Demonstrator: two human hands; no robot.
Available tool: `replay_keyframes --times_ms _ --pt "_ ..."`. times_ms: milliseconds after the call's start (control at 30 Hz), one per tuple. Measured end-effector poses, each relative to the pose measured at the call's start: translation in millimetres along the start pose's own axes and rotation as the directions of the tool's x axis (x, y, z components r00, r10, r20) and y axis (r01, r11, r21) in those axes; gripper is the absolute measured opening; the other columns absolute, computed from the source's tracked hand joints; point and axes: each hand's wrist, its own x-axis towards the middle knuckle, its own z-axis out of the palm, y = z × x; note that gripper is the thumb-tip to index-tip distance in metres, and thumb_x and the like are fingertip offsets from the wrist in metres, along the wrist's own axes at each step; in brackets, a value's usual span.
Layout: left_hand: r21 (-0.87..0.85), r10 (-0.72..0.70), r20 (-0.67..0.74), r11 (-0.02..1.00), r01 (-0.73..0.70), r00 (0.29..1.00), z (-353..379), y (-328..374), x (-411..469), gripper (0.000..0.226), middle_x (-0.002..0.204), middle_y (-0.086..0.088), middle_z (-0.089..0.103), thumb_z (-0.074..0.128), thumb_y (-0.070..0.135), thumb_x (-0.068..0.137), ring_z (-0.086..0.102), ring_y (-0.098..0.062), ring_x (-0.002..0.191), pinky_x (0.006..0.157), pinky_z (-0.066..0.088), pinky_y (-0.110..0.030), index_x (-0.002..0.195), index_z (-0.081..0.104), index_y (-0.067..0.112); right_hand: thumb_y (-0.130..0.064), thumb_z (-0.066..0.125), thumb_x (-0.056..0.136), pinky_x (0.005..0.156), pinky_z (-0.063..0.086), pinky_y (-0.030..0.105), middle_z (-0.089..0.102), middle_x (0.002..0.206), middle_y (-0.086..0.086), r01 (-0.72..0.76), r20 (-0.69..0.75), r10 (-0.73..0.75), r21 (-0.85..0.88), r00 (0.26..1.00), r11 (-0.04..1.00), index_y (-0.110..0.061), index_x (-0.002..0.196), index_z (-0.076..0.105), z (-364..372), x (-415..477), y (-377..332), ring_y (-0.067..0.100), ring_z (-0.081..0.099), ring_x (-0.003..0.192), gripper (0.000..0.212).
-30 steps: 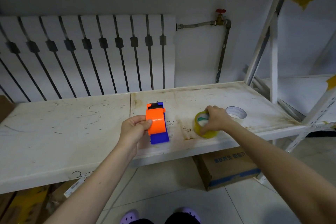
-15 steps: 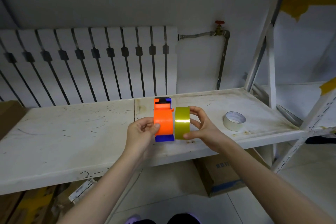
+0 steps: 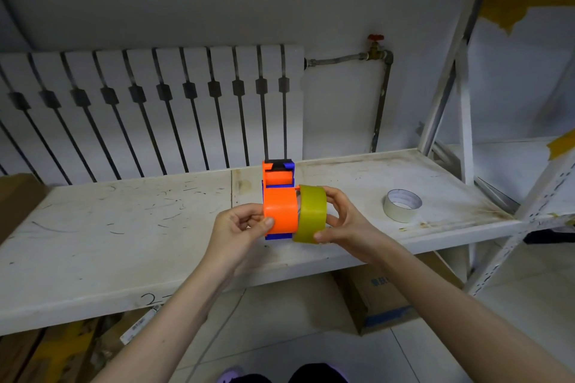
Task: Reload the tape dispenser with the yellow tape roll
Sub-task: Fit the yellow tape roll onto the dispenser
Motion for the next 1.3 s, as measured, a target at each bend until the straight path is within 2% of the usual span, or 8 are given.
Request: replay_keyframes --times_ms 233,400,567,733,900,1000,1200,1300 --pt "0.034 0.014 0.025 0.999 -0.015 1.000 -5 -5 5 0.017 0.085 -0.007 0.070 0.066 0.002 0.081 0.062 -0.012 0.076 0.068 0.054 -0.017 0.086 0.070 0.017 -0.027 0.089 0.050 0.087 0.055 0.046 0.037 0.143 -0.001 0.009 0.001 -0.009 0.040 1.000 0.999 -0.029 0.135 0.036 0 1 7 0.031 0.050 0.126 0.100" --pt "0.061 -0.002 0.088 0.998 -0.004 0.996 -5 -11 5 0.015 0.084 -0.008 0.071 0.064 0.000 0.082 0.066 -0.009 0.073 0.068 0.056 -0.018 0.090 0.070 0.011 -0.009 0.082 0.062 0.080 0.057 0.029 0.041 0.136 -0.011 0.018 0.031 -0.014 -0.144 0.999 0.989 -0.034 0.129 0.040 1 -3 -1 0.018 0.053 0.118 0.083" --pt "-0.026 -0.022 -0.002 0.999 0.022 1.000 -3 -20 6 0.018 0.090 -0.013 0.072 0.064 -0.001 0.081 0.068 -0.018 0.080 0.074 0.057 -0.027 0.094 0.070 0.009 -0.011 0.079 0.067 0.085 0.057 0.037 0.039 0.138 -0.006 -0.031 0.014 0.032 -0.084 0.999 0.996 -0.035 0.128 0.040 8 -3 5 0.024 0.052 0.122 0.077" --pt "-0.069 -0.052 -0.016 0.996 0.051 0.999 -2 -23 9 0.020 0.092 -0.010 0.072 0.065 0.001 0.081 0.069 -0.013 0.080 0.072 0.058 -0.023 0.100 0.070 0.007 -0.008 0.075 0.075 0.079 0.058 0.028 0.040 0.134 -0.009 -0.029 0.028 0.033 -0.141 0.999 0.990 -0.036 0.126 0.037 9 -4 4 0.019 0.054 0.116 0.070" --pt "-0.088 -0.135 0.034 0.987 0.138 0.990 6 -26 8 0.021 0.086 -0.001 0.075 0.066 0.007 0.081 0.072 -0.010 0.076 0.065 0.058 -0.023 0.102 0.070 0.004 -0.040 0.071 0.070 0.082 0.056 0.026 0.047 0.129 -0.004 -0.056 0.028 0.065 -0.260 0.997 0.964 -0.027 0.129 0.039 14 1 2 0.016 0.059 0.108 0.068" --pt "-0.092 -0.203 0.061 0.974 0.208 0.977 6 -24 12 0.030 0.103 -0.008 0.072 0.067 0.014 0.080 0.070 -0.020 0.092 0.077 0.058 -0.033 0.109 0.068 0.005 -0.074 0.073 0.046 0.077 0.056 0.022 0.052 0.121 -0.012 -0.070 0.009 0.076 -0.282 0.997 0.957 -0.033 0.124 0.044 14 4 6 0.014 0.058 0.110 0.093" --pt "-0.217 -0.362 0.109 0.900 0.377 0.926 4 -25 20 0.037 0.121 -0.023 0.062 0.067 0.010 0.079 0.059 -0.039 0.111 0.088 0.053 -0.044 0.114 0.063 -0.003 -0.080 0.070 0.045 0.093 0.051 0.028 0.052 0.135 -0.004 -0.110 0.085 0.137 -0.269 0.987 0.957 -0.026 0.135 0.041 12 9 13 0.014 0.052 0.123 0.109" --pt "-0.287 -0.380 0.135 0.869 0.403 0.915 6 -25 21 0.035 0.112 -0.020 0.064 0.063 0.007 0.082 0.063 -0.028 0.094 0.069 0.059 -0.028 0.116 0.062 -0.004 -0.075 0.068 0.058 0.105 0.045 0.044 0.049 0.141 0.002 -0.145 0.089 0.170 -0.237 0.981 0.961 -0.027 0.139 0.039 15 13 25 0.020 0.051 0.127 0.099"
